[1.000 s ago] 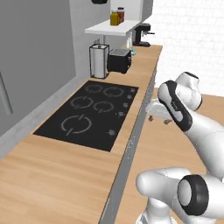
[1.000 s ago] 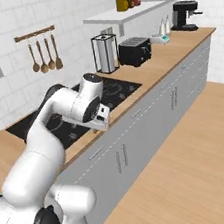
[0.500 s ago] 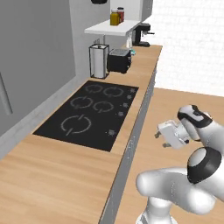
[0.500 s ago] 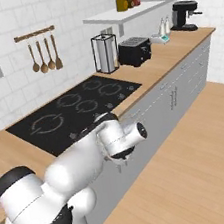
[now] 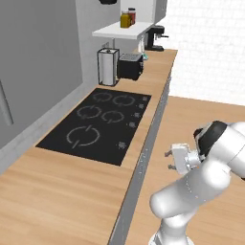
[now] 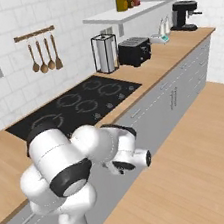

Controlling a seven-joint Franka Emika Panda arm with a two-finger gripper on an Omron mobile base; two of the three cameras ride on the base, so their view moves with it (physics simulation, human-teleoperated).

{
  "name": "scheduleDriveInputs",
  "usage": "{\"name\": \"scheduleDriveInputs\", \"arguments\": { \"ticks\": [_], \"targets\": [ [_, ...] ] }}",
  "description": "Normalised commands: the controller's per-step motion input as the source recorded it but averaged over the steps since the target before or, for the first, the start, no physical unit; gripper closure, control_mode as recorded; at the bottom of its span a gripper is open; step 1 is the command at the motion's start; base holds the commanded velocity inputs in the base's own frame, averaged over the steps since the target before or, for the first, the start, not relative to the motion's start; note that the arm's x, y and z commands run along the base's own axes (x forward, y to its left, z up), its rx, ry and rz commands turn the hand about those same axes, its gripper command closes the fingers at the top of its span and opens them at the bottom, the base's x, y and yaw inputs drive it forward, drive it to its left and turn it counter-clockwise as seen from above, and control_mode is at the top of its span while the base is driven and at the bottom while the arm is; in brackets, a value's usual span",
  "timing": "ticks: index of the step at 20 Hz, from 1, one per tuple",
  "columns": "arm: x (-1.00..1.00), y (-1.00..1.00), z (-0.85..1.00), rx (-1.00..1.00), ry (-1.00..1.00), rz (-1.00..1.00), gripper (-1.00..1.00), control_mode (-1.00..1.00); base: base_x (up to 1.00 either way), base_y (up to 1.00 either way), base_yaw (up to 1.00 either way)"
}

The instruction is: Take a straw from the drawer in front and place it inside the glass cup on the dining counter.

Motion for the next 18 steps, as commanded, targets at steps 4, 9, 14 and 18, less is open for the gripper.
{"name": "scheduleDriveInputs", "arguments": {
  "ticks": [4, 9, 14, 18],
  "targets": [
    [0.57, 0.40, -0.46, 0.03, 0.02, -0.13, -1.00, -1.00, 0.00, 0.00, 0.00],
    [0.62, 0.37, -0.60, 0.00, 0.03, -0.10, -1.00, -1.00, 0.00, 0.00, 0.00],
    [0.63, 0.04, -0.42, 0.02, 0.05, -0.03, -1.00, -1.00, 0.00, 0.00, 0.00],
    [0.63, 0.03, -0.33, 0.04, 0.11, 0.00, -1.00, -1.00, 0.00, 0.00, 0.00]
  ]
}}
